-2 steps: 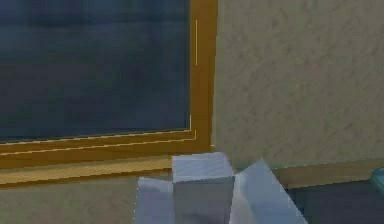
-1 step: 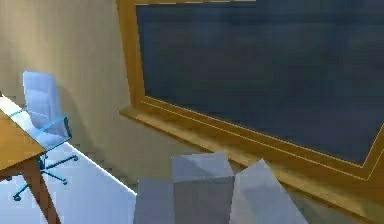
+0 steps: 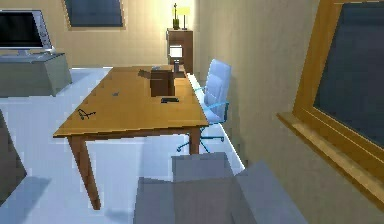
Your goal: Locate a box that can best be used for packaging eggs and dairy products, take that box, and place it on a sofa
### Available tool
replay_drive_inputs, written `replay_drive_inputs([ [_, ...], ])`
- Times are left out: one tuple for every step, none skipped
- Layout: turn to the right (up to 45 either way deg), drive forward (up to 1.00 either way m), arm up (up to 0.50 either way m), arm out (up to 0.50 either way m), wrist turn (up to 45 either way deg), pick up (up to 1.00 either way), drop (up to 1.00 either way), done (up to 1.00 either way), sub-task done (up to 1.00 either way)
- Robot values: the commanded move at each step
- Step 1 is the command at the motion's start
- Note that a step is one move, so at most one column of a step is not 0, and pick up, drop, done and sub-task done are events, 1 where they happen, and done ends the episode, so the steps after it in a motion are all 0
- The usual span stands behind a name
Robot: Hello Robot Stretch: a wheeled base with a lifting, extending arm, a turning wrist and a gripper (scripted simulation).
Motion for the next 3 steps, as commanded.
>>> replay_drive_inputs([
  [-6.0,0.0,0.0,0.0,0.0,0.0,0.0,0.0,0.0],
  [0.0,0.05,0.0,0.0,0.0,0.0,0.0,0.0,0.0],
  [-45.0,0.0,0.0,0.0,0.0,0.0,0.0,0.0,0.0],
])
